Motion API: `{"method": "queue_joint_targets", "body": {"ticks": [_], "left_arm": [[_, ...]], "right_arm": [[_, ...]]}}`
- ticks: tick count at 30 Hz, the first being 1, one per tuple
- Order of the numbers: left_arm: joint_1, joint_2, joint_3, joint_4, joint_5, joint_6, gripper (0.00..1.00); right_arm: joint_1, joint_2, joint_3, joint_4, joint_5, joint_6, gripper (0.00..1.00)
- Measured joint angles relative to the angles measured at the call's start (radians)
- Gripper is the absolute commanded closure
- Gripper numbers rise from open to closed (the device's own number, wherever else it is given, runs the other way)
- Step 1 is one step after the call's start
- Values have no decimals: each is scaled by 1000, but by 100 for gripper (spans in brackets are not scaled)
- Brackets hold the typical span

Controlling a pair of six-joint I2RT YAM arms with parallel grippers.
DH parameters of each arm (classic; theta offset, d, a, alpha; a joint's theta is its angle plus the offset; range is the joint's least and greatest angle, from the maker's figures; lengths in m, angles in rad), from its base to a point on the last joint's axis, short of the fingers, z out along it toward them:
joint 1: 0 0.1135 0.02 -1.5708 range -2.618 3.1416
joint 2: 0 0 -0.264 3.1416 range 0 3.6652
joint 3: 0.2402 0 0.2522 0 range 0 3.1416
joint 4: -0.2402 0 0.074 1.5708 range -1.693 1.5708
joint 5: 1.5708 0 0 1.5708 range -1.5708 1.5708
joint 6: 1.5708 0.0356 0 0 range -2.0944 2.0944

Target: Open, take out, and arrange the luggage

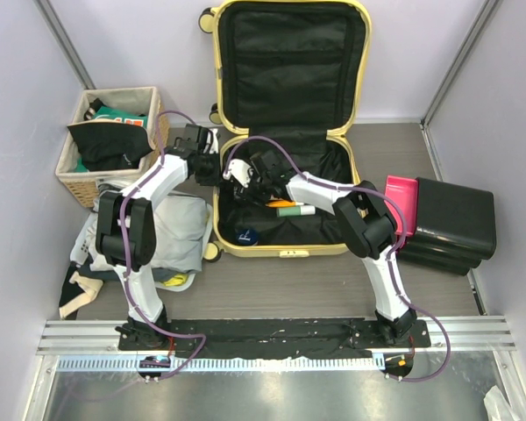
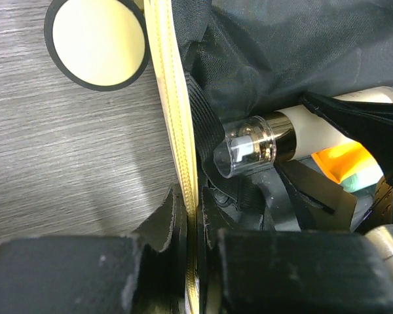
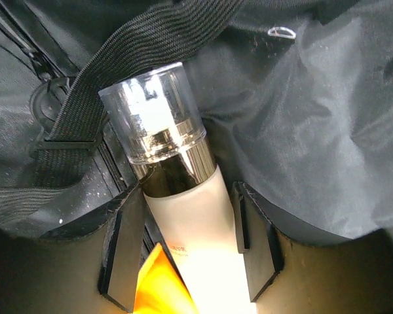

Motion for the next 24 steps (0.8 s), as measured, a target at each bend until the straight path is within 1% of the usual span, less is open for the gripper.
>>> {"method": "queue_joint_targets", "body": {"ticks": [4, 7, 12, 18, 24], "left_arm": [[1, -1, 0, 0, 1, 0, 100], [1, -4, -1, -2, 1, 0, 100], [1, -17, -10, -19, 2, -1, 100], [1, -21, -13, -24, 0, -2, 100], [1, -36, -22, -34, 0, -3, 100]], "right_arm": [[-6, -10, -14, 31, -35, 28, 99], [-10, -47, -75, 97, -38, 93, 99], [-27, -159, -193, 207, 15, 209, 99], [-38, -285, -208, 225, 103, 320, 99], [-38, -386, -259, 272, 182, 379, 99]]}}
